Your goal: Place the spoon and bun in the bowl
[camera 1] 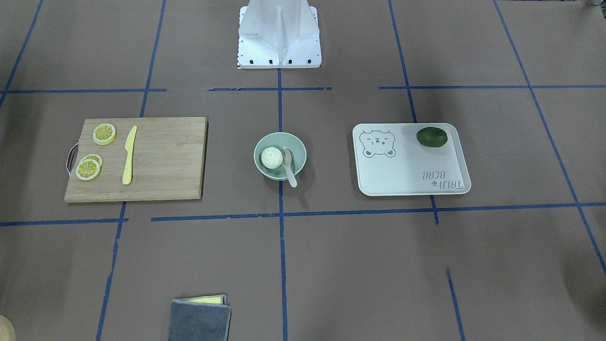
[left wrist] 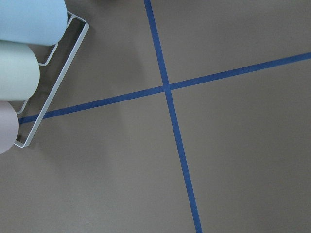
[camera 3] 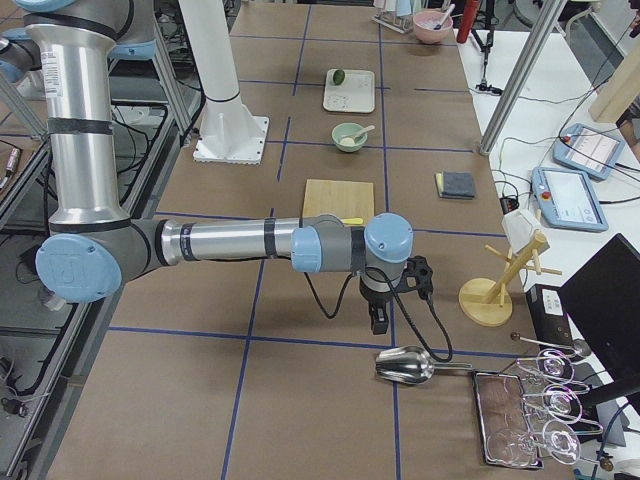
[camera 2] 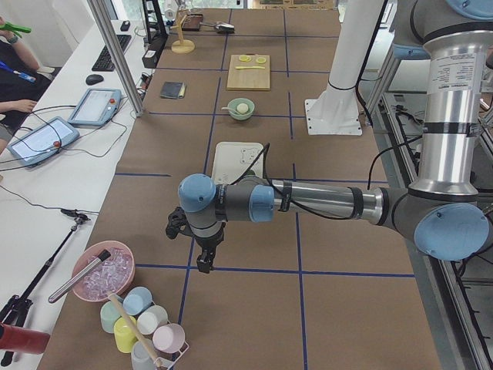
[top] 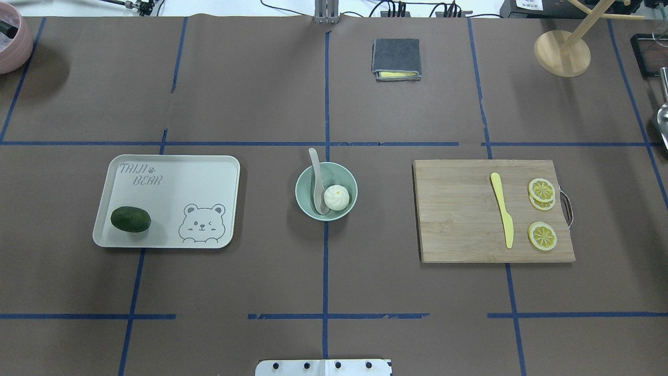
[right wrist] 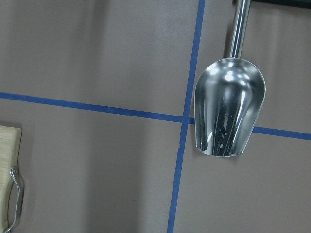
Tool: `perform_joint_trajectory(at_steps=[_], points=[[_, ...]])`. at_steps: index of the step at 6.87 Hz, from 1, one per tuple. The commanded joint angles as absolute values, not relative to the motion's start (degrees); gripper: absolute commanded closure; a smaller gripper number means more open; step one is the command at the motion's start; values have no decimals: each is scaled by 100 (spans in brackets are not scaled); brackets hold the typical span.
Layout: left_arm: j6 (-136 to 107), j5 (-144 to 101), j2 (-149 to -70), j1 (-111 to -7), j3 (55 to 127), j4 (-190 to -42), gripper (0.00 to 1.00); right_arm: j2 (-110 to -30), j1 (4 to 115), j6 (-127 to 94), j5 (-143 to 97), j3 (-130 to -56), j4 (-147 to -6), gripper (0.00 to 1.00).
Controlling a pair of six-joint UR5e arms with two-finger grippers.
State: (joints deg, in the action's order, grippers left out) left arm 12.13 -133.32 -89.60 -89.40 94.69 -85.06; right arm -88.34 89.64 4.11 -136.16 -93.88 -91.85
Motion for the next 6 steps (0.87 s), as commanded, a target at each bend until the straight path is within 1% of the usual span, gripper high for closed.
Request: perform_joint_trajectory(at_steps=[1,6], points=[[1195,-13342,-8869,-8956,9474,-8508,0,-8833,8965,404,-13684,-9361,-9185,0],[1195,-13342,-8868,-8965,9475,-8508,0,-8859,8965,404,-13798,-9360,-9185,0]])
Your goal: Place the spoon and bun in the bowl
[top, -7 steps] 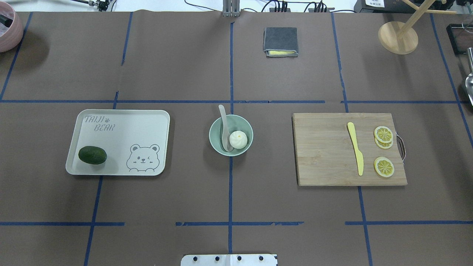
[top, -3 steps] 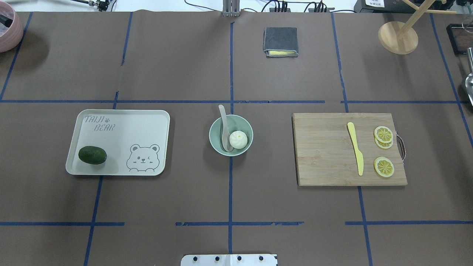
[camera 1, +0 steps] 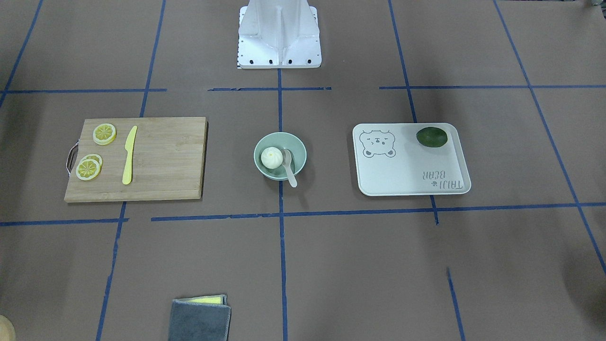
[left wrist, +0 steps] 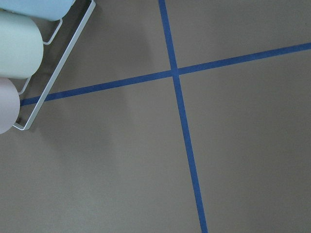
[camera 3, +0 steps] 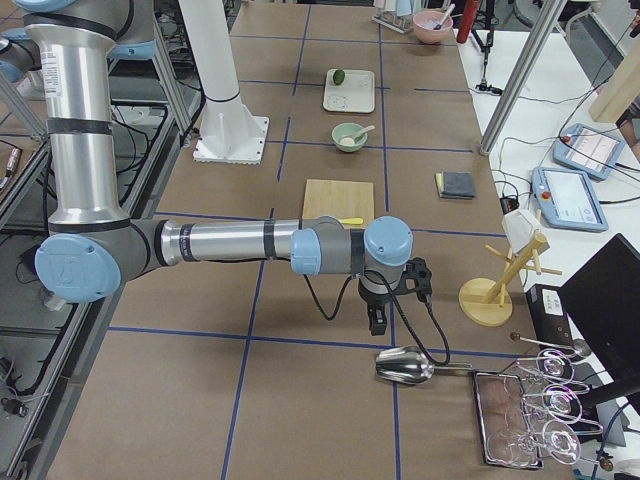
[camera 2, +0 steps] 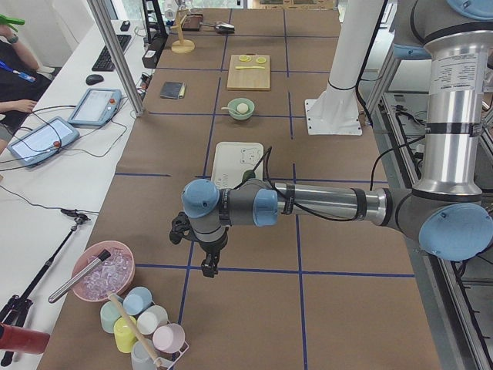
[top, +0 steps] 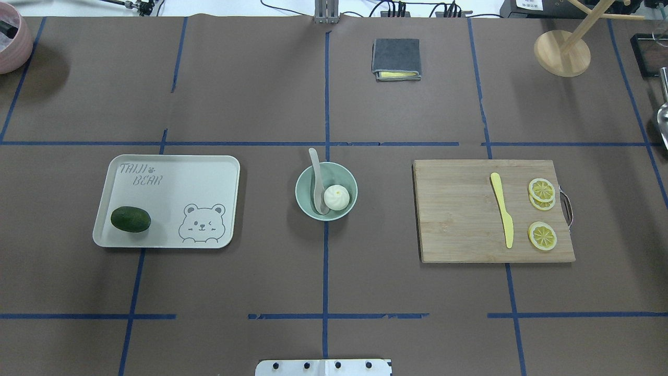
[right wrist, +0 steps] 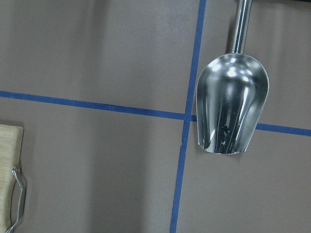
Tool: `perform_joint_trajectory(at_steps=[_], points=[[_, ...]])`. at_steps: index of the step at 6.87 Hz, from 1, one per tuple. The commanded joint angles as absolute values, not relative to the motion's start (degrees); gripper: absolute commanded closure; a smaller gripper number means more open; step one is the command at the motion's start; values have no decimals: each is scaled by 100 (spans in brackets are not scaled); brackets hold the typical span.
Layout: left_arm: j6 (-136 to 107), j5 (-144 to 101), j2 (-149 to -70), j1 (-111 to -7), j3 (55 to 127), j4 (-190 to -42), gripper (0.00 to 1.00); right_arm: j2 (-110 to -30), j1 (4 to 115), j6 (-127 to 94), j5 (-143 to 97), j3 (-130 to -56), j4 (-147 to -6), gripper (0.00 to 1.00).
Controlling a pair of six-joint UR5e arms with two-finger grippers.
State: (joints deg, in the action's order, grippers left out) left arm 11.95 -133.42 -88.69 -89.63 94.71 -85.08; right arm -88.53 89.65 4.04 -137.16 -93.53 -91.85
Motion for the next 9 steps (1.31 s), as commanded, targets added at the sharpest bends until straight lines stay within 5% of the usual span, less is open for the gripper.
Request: perform_joint_trajectory(at_steps=[1,9], points=[[1195,-13342,-8868,-8965,9475,-8508,0,-8859,8974,404,-13799,-9360,-9185,0],[123,-13333,-8868,-9062,9475,-8692,0,-8851,8982,413,-13799,-9369,-9185,0]])
